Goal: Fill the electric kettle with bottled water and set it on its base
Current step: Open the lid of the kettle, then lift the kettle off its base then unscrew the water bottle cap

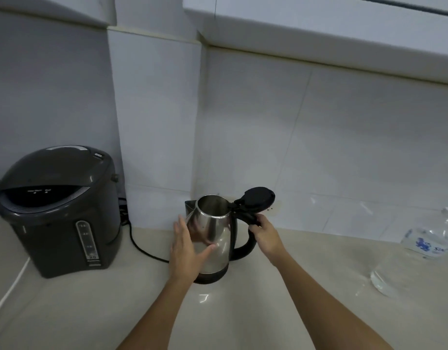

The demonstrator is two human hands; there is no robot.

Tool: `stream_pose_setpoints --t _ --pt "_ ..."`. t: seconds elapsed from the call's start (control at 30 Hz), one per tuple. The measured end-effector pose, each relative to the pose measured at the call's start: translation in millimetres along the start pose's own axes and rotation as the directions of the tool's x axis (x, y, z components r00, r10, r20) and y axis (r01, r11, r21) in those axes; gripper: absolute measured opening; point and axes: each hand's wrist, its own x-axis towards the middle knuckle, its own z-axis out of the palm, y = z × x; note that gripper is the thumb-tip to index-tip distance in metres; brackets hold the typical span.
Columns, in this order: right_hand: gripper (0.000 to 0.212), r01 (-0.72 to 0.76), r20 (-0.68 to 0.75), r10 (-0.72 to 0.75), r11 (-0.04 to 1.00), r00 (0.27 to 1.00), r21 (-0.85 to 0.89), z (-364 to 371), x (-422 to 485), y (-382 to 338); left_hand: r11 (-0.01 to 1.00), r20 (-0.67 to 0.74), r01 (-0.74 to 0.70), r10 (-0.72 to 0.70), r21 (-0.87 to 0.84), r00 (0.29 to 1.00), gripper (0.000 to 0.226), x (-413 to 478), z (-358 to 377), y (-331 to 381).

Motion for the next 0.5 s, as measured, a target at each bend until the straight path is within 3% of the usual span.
stream_pose_setpoints --t 0.13,0.23,0.5 --pt "0.029 -0.025 -0.066 0.011 0.976 0.998 -0.218 9 4 14 0.995 0.073 0.051 -0.045 -0.088 0.996 0.110 8 2 -7" --pt "0.026 -0.038 -0.126 0.009 0.973 0.992 -0.230 15 9 15 0.990 0.050 0.034 -0.028 -0.135 0.998 0.097 6 1 -8" --pt "0.023 -0.027 -0.189 -0.008 0.983 0.982 -0.182 12 13 11 0.999 0.031 0.023 -0.022 -0.048 0.999 0.099 10 -3 2"
